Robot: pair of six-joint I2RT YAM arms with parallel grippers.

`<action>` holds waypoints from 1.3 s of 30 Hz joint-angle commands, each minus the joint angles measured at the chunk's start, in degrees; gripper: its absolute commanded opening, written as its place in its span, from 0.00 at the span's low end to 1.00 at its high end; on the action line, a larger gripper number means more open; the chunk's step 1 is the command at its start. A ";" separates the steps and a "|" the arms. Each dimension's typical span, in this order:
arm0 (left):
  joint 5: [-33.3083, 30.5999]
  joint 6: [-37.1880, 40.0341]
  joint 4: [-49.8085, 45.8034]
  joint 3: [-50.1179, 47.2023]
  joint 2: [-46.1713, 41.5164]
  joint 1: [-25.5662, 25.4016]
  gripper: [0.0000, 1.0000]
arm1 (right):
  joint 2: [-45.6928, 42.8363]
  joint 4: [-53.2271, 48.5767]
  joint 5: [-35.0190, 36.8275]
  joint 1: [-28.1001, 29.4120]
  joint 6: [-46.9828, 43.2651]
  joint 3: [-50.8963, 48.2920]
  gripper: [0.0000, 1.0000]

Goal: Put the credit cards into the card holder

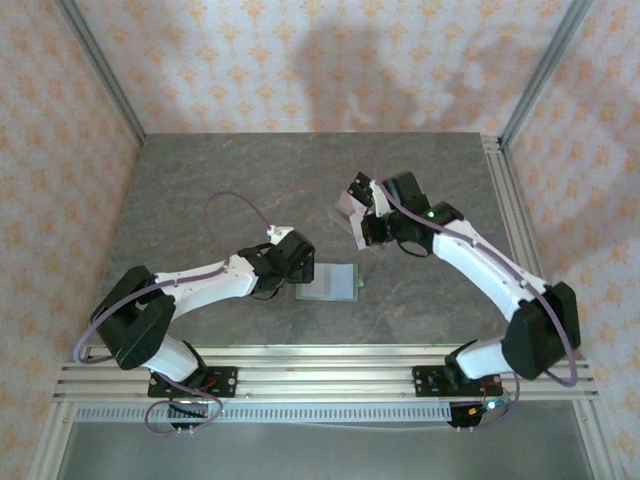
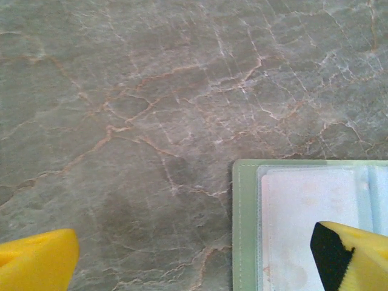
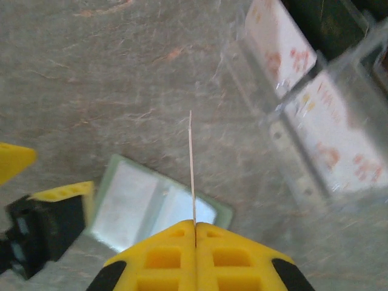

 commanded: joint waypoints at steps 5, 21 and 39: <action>-0.15 2.99 1.90 -0.42 3.58 -2.16 1.00 | -9.37 22.25 -5.34 2.41 21.83 -16.25 0.00; -9.25 -3.48 -4.79 -1.59 7.02 -4.53 1.00 | -6.86 44.47 -6.33 6.84 31.73 -32.43 0.00; -9.17 -5.92 -3.40 -3.68 7.76 -5.26 1.00 | -0.88 63.37 -7.47 8.09 37.57 -40.92 0.00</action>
